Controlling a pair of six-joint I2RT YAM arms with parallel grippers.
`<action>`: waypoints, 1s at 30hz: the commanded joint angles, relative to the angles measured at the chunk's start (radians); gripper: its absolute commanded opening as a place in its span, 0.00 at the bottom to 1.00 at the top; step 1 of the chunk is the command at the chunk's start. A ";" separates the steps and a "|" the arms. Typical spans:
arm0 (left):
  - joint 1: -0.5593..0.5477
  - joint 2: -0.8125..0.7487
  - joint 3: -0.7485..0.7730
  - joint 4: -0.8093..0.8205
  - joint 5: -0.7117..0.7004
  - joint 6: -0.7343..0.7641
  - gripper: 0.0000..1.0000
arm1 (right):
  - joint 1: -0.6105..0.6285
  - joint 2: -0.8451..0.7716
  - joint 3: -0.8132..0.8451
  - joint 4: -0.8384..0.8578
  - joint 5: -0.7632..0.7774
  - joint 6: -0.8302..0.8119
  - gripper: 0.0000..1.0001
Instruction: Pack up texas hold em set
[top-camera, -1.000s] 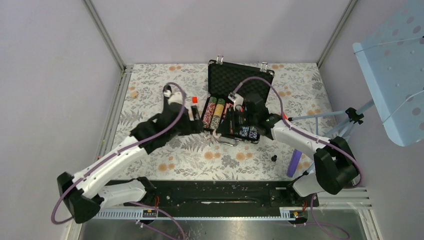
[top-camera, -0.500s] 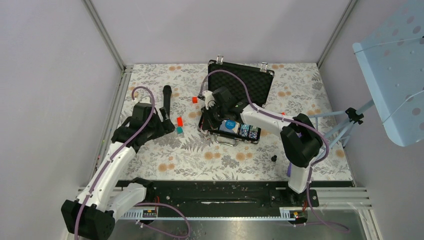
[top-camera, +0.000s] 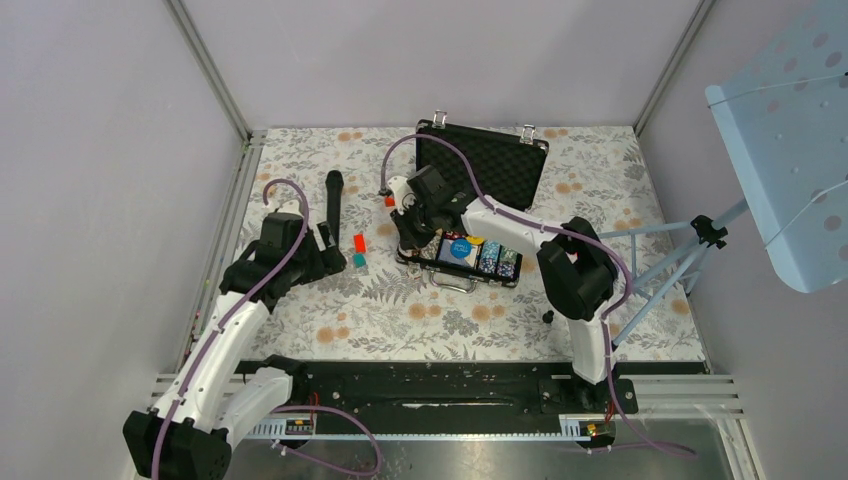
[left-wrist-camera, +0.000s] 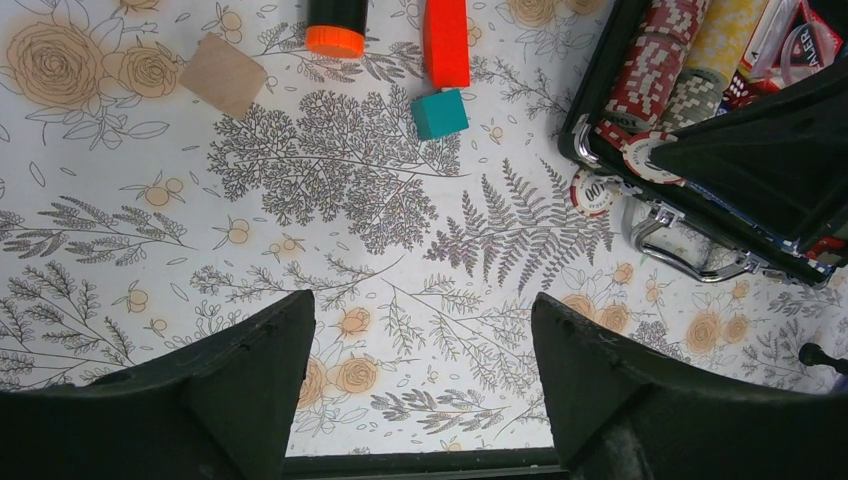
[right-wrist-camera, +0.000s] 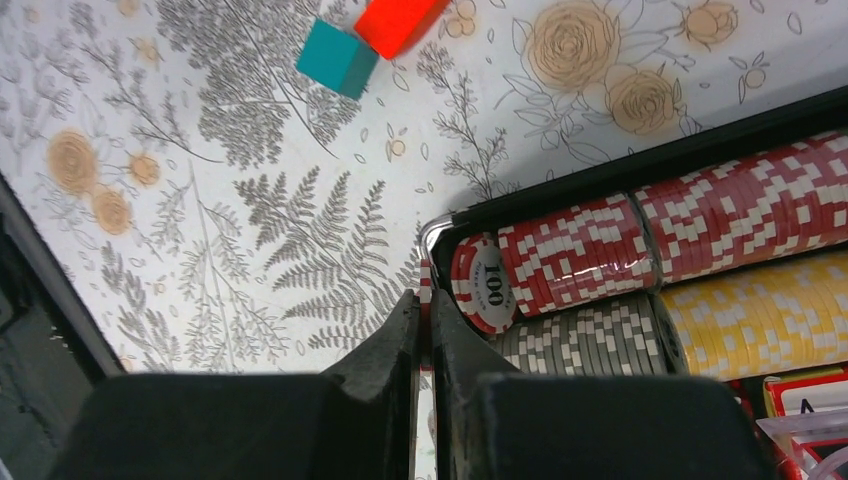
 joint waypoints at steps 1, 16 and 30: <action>0.005 -0.007 -0.007 0.036 0.021 0.019 0.79 | 0.005 0.022 0.046 -0.042 0.042 -0.063 0.00; 0.005 -0.008 -0.010 0.037 0.021 0.018 0.79 | 0.007 0.062 0.080 -0.060 0.097 -0.094 0.00; 0.005 -0.001 -0.011 0.039 0.023 0.017 0.79 | 0.016 0.094 0.131 -0.108 0.196 -0.184 0.00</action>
